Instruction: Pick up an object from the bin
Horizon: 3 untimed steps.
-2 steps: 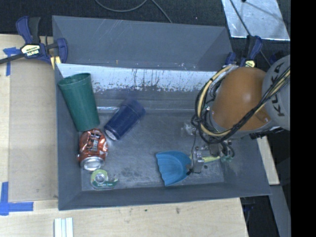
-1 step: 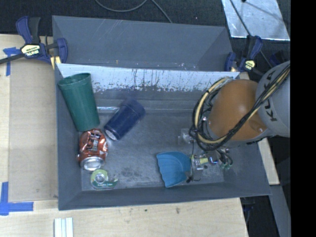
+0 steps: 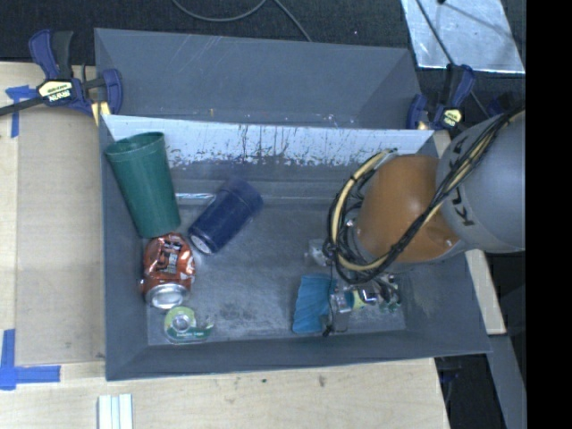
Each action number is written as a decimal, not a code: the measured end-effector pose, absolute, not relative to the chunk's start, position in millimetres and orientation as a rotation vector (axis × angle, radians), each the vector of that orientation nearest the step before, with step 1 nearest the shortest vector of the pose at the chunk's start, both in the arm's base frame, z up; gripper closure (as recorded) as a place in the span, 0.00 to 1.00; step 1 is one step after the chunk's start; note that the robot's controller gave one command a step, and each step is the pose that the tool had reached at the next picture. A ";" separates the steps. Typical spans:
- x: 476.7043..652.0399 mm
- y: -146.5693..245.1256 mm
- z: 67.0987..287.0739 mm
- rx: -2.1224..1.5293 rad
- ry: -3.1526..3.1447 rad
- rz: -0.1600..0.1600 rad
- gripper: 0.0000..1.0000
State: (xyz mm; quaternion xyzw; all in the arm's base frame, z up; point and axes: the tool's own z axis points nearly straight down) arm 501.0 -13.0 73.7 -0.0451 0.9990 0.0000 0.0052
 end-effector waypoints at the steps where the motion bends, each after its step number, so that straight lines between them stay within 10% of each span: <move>1: 510.7 6.0 70.0 -0.041 3.132 -0.001 0.00; 2: 488.5 -31.9 72.1 0.167 3.124 -0.001 1.00; 3: 488.6 -31.9 72.2 0.167 3.124 -0.001 1.00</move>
Offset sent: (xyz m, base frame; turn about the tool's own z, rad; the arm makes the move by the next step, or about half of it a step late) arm -0.0137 -0.0173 -0.0037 0.1961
